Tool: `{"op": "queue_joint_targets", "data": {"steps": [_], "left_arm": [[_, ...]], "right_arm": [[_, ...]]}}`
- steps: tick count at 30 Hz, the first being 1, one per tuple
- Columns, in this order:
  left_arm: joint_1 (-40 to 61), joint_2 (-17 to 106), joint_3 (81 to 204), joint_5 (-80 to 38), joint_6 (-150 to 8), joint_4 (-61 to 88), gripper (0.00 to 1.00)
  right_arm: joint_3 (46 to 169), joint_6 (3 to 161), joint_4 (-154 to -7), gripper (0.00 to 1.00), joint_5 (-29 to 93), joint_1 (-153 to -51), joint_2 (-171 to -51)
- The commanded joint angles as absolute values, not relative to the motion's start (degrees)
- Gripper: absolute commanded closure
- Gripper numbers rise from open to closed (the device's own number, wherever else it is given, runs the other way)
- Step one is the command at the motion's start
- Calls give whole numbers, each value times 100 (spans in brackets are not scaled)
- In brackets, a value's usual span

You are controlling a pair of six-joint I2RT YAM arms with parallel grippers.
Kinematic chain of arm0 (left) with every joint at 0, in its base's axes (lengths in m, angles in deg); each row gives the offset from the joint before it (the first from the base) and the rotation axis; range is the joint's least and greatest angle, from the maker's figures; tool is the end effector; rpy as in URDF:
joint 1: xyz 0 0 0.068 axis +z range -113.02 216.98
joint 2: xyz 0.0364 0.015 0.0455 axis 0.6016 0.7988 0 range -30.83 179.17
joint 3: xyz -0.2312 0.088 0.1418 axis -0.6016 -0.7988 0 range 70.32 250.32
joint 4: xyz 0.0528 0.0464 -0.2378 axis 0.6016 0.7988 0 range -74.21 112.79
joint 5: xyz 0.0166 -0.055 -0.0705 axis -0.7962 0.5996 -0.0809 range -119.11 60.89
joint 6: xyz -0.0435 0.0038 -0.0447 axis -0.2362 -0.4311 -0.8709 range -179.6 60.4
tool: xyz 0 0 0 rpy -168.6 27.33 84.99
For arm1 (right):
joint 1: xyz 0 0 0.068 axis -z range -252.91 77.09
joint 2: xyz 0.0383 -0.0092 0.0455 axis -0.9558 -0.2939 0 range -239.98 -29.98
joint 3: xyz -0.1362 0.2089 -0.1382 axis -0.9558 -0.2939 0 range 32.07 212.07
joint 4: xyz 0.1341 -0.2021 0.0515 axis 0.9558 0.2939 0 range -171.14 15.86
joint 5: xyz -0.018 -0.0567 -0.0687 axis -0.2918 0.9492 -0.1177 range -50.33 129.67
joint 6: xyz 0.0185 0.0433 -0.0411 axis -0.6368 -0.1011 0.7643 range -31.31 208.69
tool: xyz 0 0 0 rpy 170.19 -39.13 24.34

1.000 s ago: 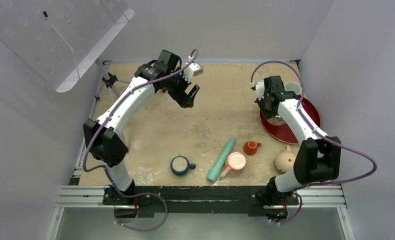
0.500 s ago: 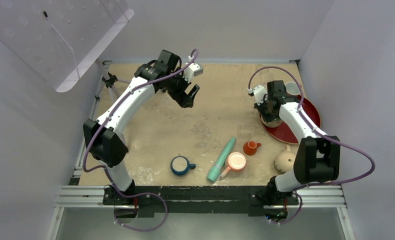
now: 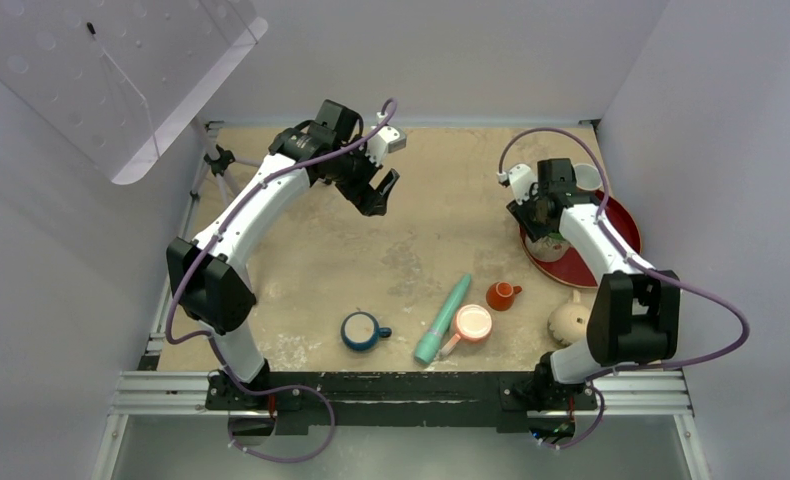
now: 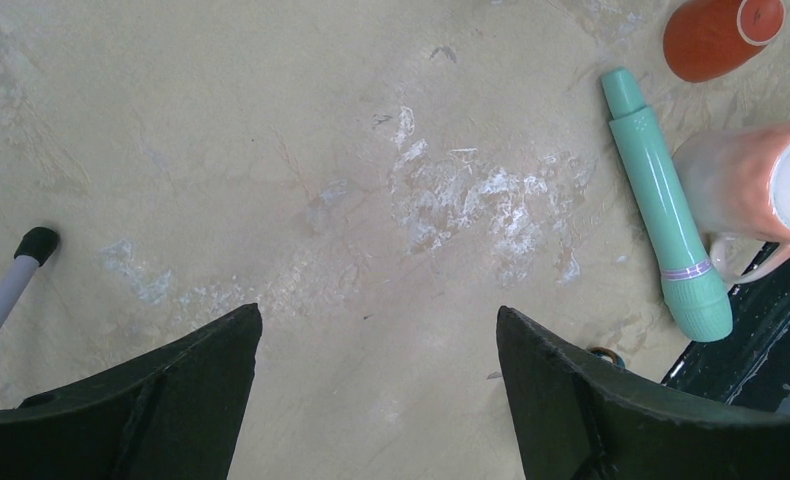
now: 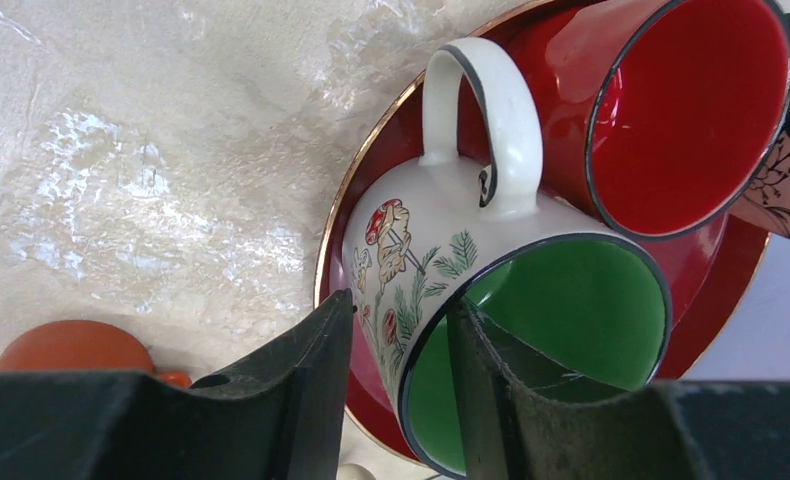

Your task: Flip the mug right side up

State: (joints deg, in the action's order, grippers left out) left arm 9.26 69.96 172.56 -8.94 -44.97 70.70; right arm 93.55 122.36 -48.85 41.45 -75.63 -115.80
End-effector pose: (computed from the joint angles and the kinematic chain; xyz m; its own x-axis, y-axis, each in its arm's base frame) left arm 0.3211 -0.1873 0.3558 -0.5320 0.5474 -0.6460 0.7780 0.6172 -0.1176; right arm 0.3012 0.0129 0.2475 -0.6775 -0.5870 -0.4433 -0.4880 0.8096 -0.3263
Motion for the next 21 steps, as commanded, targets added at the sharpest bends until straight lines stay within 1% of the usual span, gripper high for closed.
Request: {"op": "queue_joint_targets", "data": {"steps": [1,3,4,5,9,10,11,12,13,16,21], "left_arm": [[931,6807,17162,-602,-4329,7032,11],[856,6805,17132,-330,-4166,7176,14],[782,6805,17131,-207,-4080,7292,15],[671,6821,17137,-113,-3974,7472,16],[-1,6866,16994,478,-3370,8627,20],[-187,6822,16824,591,-3178,8799,21],[-378,6738,16613,656,-3048,8852,22],[-556,6651,16344,687,-2960,8829,22],[-756,6567,16085,677,-2932,8753,22],[-1341,6494,15521,386,-3065,8403,21],[-1768,6679,14848,-427,-3456,7497,21]], "right_arm": [[9761,12141,-4923,57,4242,-7581,-11277],[9905,12042,-4835,57,4237,-7597,-11193],[9981,11993,-4788,52,4209,-7618,-11124],[10058,11945,-4751,51,4201,-7635,-11045],[10309,11683,-4808,49,4388,-7757,-10622],[10312,11571,-4941,44,4501,-7789,-10474],[10294,11432,-5076,33,4550,-7793,-10337],[10273,11290,-5188,12,4515,-7792,-10160],[10252,11170,-5297,3,4421,-7792,-10043],[10212,10667,-5530,1,4129,-7805,-9810],[9880,9990,-5965,1,4109,-7801,-9435]]}}
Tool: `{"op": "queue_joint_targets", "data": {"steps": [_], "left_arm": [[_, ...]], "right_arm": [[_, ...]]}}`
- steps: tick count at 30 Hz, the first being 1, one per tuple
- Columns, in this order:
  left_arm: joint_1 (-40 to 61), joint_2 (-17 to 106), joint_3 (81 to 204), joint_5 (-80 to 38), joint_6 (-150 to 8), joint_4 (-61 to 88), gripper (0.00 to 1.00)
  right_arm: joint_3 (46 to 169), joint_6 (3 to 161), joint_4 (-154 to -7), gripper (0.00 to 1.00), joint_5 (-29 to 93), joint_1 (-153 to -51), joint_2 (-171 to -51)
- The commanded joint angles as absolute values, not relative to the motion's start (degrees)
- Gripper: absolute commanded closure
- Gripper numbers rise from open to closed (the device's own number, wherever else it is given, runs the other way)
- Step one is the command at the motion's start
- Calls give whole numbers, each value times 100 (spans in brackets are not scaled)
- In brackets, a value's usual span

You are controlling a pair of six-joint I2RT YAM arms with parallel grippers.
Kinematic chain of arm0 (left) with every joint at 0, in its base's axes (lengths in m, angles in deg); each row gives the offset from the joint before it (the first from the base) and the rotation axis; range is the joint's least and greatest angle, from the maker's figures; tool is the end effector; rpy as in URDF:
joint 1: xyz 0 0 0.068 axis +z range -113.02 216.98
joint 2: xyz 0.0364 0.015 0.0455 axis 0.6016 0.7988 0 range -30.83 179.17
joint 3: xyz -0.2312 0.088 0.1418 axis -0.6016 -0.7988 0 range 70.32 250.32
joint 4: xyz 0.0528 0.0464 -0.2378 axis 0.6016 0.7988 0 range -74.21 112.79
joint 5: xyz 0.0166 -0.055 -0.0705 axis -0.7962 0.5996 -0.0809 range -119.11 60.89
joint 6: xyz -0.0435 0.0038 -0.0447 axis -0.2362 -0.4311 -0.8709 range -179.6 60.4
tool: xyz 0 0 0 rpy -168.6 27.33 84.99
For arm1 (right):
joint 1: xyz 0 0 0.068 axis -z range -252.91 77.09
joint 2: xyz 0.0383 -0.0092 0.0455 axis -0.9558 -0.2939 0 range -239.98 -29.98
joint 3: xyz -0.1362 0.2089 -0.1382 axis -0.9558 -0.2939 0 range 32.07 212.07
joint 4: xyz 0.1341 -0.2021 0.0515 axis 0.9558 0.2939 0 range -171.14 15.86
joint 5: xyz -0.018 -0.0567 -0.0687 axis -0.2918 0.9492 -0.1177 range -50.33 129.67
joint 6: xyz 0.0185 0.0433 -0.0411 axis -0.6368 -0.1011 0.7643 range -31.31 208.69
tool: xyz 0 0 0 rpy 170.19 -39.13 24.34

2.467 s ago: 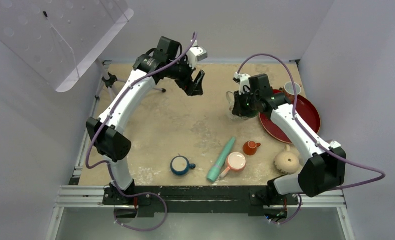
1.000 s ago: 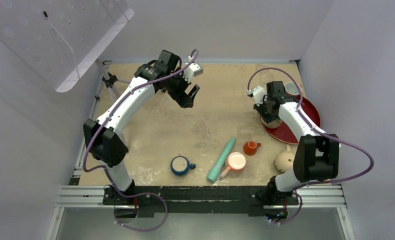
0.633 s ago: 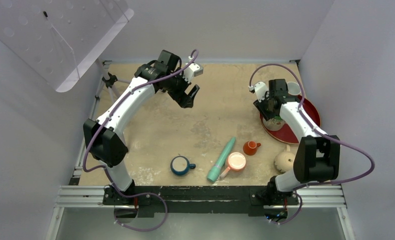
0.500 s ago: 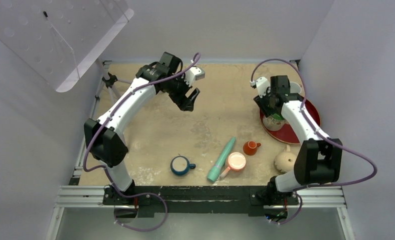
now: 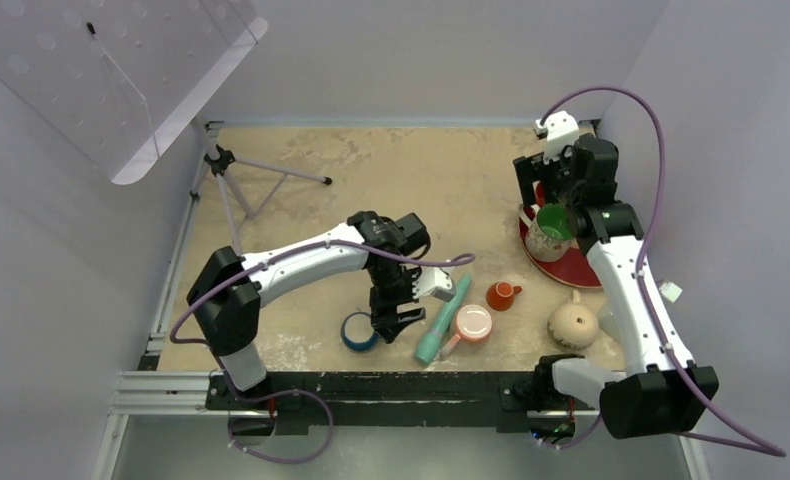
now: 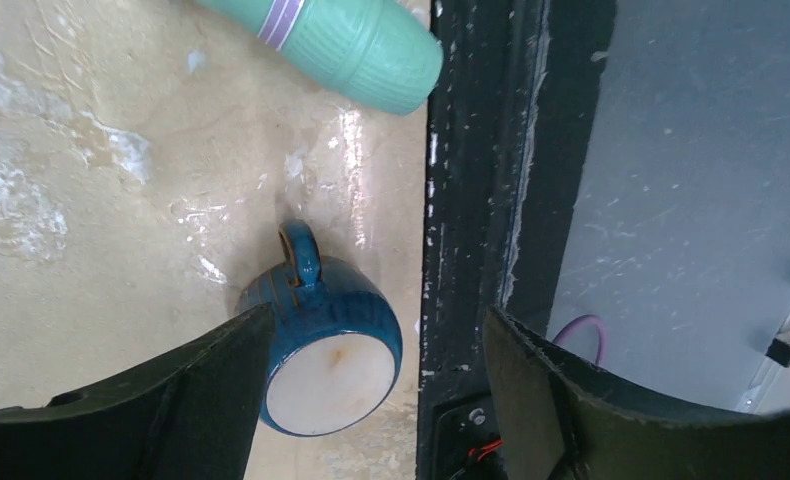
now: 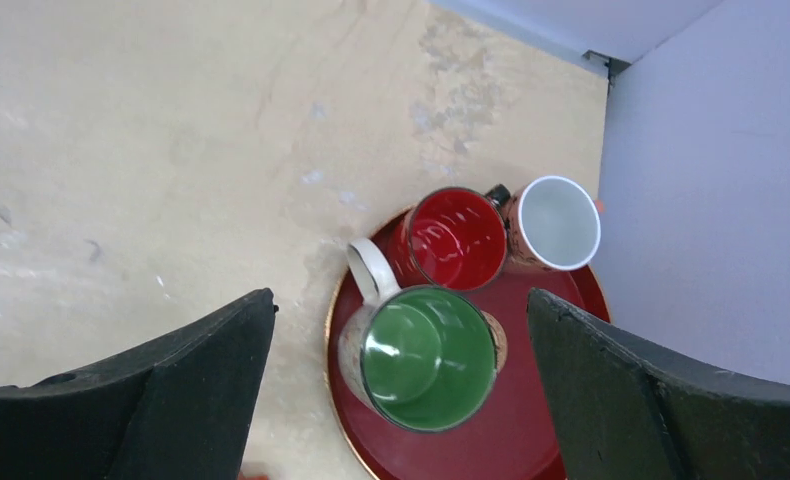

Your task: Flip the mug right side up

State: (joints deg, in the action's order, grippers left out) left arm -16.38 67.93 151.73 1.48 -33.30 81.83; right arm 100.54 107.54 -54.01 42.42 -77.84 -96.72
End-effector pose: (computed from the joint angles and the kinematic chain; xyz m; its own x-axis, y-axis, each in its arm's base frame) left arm 0.1675 -0.2659 0.2613 -0.2098 0.9214 -0.3271 0.9132 0.0652 -0.4021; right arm 0.2485 0.0192 0.3824 -0.3908 -0.3577 -0.8481 -0.1787 0.9334 -0.3113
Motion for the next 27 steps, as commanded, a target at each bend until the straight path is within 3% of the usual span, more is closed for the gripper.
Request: {"op": "queue_joint_targets", "data": {"steps": [1,14,20,27], "left_arm": [[-1829,6753,14751,-608,-3505,7369,22],[-2173,7257,13874,-1739,-3811,6230,43],[-2164,7234,13789,-1840,-3667,6332,74],[-2056,7201,13728,-1965,-3435,6658,78]], "right_arm": [[9793,9879,-6042,1,4143,-7805,-9371],[9156,9617,-6124,2,4041,-7801,-8867],[9143,9633,-6112,2,3981,-7802,-8733],[9284,9695,-6062,2,3978,-7806,-8628]]}}
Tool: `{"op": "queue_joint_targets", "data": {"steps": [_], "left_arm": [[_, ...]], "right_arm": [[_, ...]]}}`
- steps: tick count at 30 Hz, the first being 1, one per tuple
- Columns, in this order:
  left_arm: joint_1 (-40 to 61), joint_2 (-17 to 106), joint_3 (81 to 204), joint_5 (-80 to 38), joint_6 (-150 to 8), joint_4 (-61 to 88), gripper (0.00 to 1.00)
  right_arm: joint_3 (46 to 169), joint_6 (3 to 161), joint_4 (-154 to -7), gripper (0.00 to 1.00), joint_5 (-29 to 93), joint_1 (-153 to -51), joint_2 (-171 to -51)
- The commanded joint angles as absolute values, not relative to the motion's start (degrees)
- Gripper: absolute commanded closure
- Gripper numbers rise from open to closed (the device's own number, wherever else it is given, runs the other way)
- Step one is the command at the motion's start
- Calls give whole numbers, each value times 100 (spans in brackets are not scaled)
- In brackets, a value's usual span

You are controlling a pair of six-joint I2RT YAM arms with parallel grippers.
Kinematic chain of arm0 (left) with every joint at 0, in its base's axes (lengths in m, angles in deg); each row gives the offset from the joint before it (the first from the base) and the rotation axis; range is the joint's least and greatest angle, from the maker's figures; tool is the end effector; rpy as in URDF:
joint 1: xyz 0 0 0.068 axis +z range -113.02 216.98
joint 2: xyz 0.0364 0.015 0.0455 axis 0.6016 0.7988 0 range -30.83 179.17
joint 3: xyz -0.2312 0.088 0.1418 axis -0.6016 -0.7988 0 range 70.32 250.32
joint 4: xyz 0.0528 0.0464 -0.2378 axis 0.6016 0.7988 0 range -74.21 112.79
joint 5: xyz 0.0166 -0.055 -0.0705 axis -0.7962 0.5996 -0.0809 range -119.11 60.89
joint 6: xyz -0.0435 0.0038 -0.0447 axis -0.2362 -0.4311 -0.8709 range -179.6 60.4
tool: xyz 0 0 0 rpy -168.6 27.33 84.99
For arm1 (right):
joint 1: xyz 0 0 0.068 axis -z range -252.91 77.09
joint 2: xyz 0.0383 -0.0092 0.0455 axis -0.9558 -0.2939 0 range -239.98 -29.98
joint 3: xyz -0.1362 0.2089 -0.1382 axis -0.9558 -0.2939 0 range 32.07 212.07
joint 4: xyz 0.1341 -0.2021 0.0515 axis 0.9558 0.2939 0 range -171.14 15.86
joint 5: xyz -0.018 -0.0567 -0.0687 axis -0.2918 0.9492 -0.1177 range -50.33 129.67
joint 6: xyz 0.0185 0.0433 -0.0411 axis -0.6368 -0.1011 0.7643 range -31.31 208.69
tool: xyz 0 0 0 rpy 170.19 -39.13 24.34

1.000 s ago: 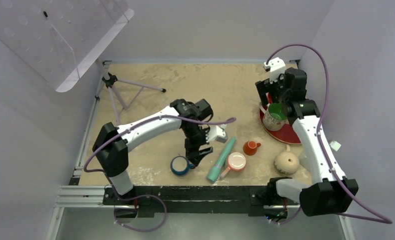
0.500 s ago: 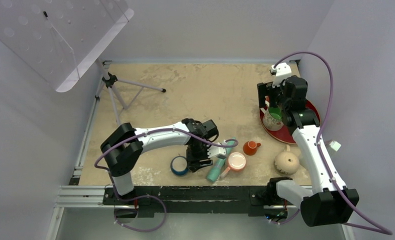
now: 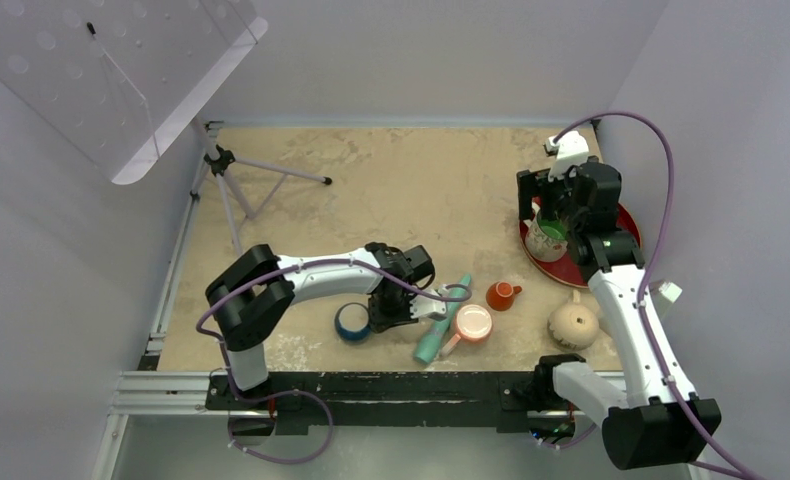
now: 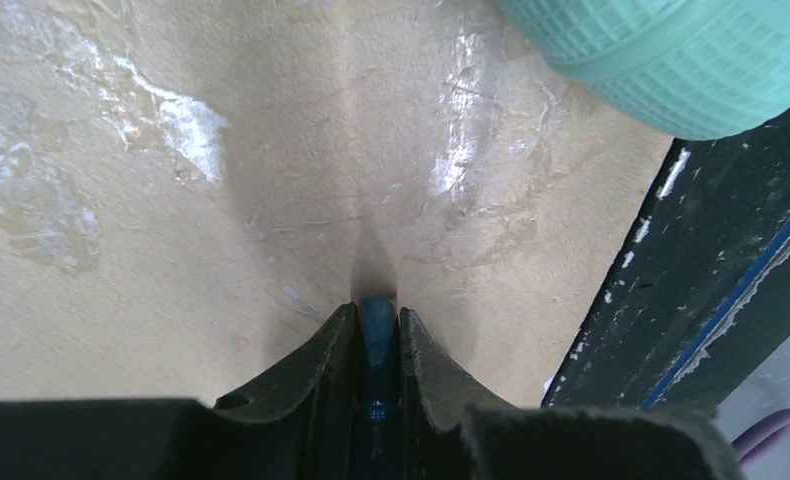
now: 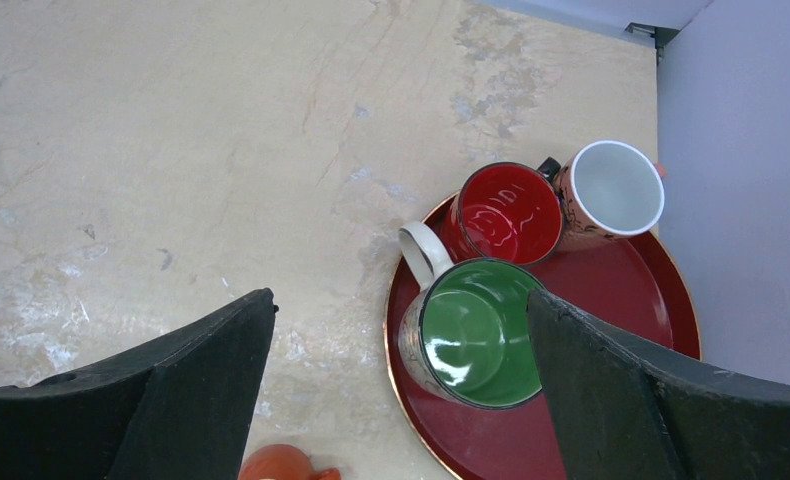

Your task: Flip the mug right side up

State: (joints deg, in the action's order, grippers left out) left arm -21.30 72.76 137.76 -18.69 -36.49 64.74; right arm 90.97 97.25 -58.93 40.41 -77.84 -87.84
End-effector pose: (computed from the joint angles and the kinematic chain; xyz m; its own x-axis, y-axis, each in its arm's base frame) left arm 0.1592 -0.2741 0.1745 -0.1502 0.9773 -0.1493 0.9826 0.1308 -0.1322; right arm 0.2149 0.0180 0.3680 -0.3450 -0.1792 -0.9213 -0.1268 0.9815 -0.1434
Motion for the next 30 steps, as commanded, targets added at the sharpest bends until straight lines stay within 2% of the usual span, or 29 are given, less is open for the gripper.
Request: {"op": "queue_joint_targets", "data": {"steps": [1,4,9,11,14,18,20,24,30], "left_arm": [[-2043,7193,13706,-1931,-3381,6718,77],[-2019,7132,13588,-1848,-3157,6832,69],[-2009,6972,13300,-1988,-2778,6693,66],[-1998,6939,13280,-2070,-2713,6646,72],[-1959,6920,13406,-2146,-2733,6669,99],[-1695,6882,13862,-2174,-2848,6853,100],[-1359,6905,14288,-2064,-2986,6996,100],[-236,7077,15446,-1215,-3826,7256,100],[895,7033,16869,-83,-5214,7045,100]], "right_arm": [[9301,9703,-6065,2,3984,-7801,-8605],[9304,9715,-6099,2,3985,-7801,-8558],[9294,9721,-6076,2,3883,-7801,-8520],[9281,9714,-6067,2,3817,-7801,-8494],[9263,9696,-6062,2,3809,-7801,-8452],[9287,9636,-5971,2,3656,-7807,-8447],[9425,9409,-5931,1,3013,-7798,-8451],[9512,8835,-6406,1,1444,-7793,-8394],[9287,8205,-6559,1,350,-7794,-8777]]}}
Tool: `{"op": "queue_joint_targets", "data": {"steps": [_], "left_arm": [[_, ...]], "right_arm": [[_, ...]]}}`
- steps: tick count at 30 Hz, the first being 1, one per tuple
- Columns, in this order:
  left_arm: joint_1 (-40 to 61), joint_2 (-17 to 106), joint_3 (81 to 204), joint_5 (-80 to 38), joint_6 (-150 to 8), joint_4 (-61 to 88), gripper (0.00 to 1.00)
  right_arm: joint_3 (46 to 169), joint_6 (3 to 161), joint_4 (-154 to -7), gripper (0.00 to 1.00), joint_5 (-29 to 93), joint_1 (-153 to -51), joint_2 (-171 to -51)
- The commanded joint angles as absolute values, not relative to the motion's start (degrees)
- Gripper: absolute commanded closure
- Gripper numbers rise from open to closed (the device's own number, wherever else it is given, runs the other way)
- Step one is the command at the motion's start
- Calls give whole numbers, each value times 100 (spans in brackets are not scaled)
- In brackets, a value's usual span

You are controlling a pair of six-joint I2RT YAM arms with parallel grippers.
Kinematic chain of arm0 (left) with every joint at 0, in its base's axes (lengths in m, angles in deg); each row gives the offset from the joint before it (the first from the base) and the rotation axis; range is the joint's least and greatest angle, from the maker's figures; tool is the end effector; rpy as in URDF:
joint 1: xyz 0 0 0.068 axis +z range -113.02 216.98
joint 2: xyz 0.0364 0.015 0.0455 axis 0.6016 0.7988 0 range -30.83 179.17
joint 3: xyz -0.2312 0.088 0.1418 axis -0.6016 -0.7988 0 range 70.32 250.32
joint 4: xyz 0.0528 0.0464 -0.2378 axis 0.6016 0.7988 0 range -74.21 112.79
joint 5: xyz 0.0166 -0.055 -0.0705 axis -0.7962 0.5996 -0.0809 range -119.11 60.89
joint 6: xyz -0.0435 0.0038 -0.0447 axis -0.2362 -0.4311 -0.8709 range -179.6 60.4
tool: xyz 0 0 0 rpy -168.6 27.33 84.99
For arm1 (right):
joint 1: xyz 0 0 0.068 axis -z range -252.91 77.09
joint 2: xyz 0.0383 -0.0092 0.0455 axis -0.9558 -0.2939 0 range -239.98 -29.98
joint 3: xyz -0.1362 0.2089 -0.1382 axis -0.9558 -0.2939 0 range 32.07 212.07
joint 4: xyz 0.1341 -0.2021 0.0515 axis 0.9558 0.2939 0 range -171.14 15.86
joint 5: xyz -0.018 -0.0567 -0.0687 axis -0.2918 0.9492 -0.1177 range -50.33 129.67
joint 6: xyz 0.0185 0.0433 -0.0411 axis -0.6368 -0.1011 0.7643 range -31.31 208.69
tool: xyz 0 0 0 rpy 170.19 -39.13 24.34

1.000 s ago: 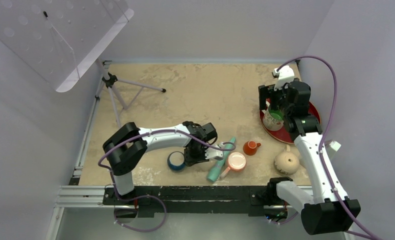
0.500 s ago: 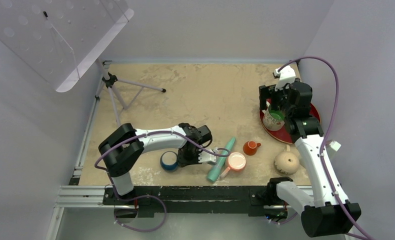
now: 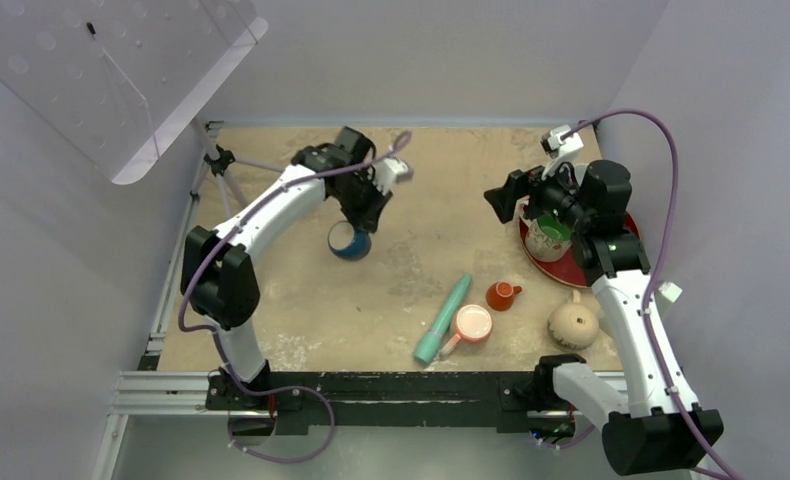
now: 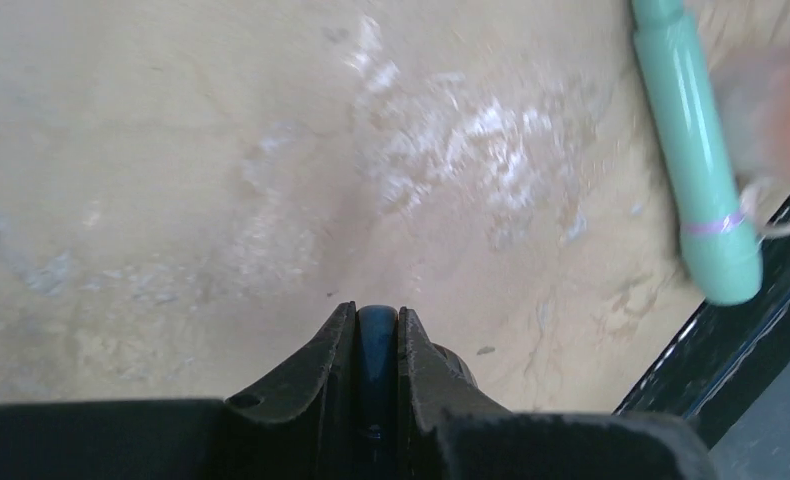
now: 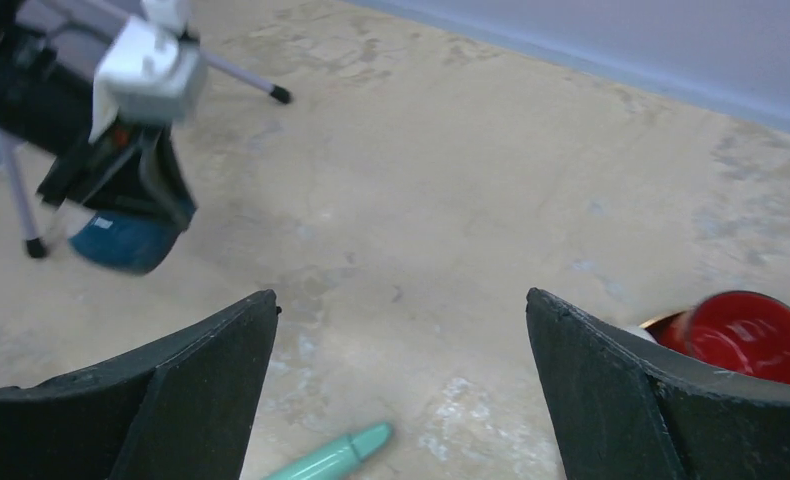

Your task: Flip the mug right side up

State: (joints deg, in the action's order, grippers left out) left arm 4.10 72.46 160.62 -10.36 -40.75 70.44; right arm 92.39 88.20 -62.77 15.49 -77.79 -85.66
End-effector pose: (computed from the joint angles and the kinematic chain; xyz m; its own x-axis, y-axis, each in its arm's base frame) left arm 0.2999 -0.2121 0.2793 -0.5357 0.7107 -0.4560 0.8347 0.5275 -0.1584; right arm 0.2006 0.0368 0.3925 -0.2407 -0.0128 -0.9705 -0.4721 0.8752 0.1056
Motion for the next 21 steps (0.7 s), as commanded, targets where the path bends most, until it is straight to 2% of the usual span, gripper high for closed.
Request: {"op": "queue_joint_targets", "data": {"steps": [1,4,8,11,21], "left_arm": [[991,6978,17043,18,-5405,6925,100],[1129,6842,17513,372,-5855,6601,100],[1132,6780,17838,905,-6549,6244,100],[1146,6830,18034,1235,-6947,6162,100],[1106,6943,18176,1884,-8081,5560,100]], "right_arm": [[9151,8000,-6679,1,135,-7800,-8855],[8769,7165,-7515,2,-246,-8060,-8989],[8513,6525,-8936,2,-353,-9114,-9104],[8238,5807,-10073,2,-457,-9446,-9245],[8105,4615,-11505,8,-346,-10142,-10076]]}}
